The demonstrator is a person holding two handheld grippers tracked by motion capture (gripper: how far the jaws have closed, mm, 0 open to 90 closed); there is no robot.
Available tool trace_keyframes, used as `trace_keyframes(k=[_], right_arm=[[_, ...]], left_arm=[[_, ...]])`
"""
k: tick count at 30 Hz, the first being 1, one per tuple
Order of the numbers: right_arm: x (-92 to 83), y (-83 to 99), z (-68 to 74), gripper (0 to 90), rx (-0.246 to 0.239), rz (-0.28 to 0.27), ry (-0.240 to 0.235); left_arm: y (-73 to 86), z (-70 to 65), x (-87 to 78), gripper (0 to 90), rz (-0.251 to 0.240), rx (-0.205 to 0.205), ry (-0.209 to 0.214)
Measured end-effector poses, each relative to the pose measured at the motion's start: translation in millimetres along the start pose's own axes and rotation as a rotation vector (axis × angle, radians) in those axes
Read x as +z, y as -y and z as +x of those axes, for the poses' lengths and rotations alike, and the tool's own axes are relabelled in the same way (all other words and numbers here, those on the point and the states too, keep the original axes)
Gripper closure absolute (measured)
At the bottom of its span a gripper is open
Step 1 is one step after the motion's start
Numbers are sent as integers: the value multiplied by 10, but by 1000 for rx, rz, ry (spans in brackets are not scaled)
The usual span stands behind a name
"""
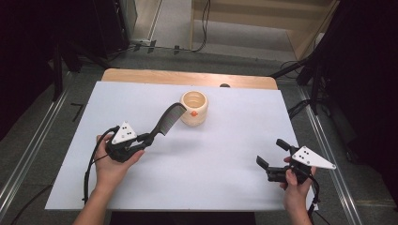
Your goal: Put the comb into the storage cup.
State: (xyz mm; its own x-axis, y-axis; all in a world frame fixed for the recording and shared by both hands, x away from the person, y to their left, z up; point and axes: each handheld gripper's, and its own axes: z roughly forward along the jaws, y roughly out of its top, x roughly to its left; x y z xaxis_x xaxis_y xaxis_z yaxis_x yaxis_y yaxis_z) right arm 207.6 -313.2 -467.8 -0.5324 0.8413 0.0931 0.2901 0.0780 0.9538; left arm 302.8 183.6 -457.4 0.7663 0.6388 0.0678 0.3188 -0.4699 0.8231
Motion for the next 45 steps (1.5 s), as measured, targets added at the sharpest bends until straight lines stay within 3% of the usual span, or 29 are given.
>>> trace_keyframes(k=[10, 15, 24, 32, 40, 45], right_arm=[[222, -247, 213, 0, -6, 20, -34], [327, -341, 299, 0, -10, 31, -42], [498, -499, 433, 0, -15, 29, -71], [627, -584, 539, 0, -19, 46, -80], [728, -665, 608, 0, 9, 32, -106], [806, -722, 658, 0, 0, 39, -118]], left_arm=[[26, -79, 0, 720, -40, -10, -9], [60, -101, -10, 720, -82, -26, -20], [57, -182, 40, 720, -82, -22, 3], [32, -281, 53, 720, -110, 1, 14], [19, -366, 120, 720, -109, 9, 35], [14, -407, 151, 720, -111, 9, 43]])
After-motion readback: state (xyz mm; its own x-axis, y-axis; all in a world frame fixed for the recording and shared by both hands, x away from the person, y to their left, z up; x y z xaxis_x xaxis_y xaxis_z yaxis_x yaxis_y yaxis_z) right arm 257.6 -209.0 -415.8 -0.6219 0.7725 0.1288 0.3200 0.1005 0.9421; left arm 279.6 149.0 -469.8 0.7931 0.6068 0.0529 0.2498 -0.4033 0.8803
